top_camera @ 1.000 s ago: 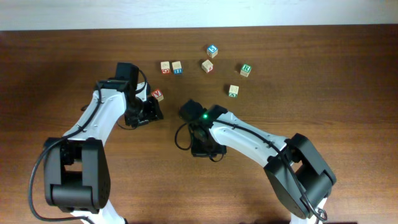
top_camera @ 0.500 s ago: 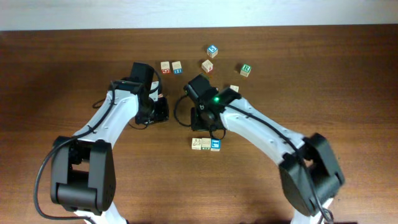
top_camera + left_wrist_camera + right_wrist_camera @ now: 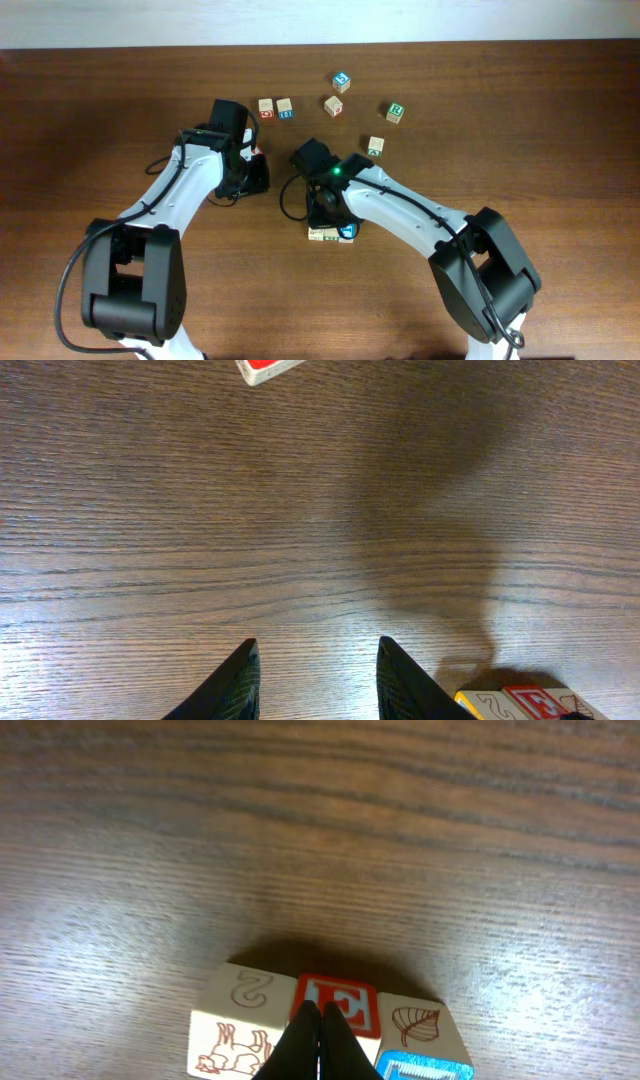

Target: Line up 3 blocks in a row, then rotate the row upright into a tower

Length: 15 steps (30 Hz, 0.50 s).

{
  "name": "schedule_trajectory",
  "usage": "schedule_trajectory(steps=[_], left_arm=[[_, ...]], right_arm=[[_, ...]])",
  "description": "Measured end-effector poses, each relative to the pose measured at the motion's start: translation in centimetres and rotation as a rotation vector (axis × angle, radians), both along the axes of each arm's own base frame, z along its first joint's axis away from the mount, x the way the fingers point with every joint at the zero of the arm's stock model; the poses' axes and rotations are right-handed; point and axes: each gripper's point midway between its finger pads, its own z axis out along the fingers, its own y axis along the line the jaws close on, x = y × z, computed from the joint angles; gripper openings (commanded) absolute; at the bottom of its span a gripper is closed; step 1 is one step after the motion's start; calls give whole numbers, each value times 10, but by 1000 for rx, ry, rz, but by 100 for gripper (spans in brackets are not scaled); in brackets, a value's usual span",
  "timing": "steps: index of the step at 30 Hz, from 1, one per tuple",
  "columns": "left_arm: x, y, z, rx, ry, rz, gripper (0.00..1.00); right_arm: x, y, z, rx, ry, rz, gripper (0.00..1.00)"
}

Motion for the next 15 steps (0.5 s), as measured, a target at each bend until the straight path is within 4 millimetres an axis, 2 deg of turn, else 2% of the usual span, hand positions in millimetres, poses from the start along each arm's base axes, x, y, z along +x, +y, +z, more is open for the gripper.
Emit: schedule_trajectory(steps=[15], left_arm=[[0,0,0,0,0,0,36]], right_arm=[[0,0,-1,1,0,0,4]])
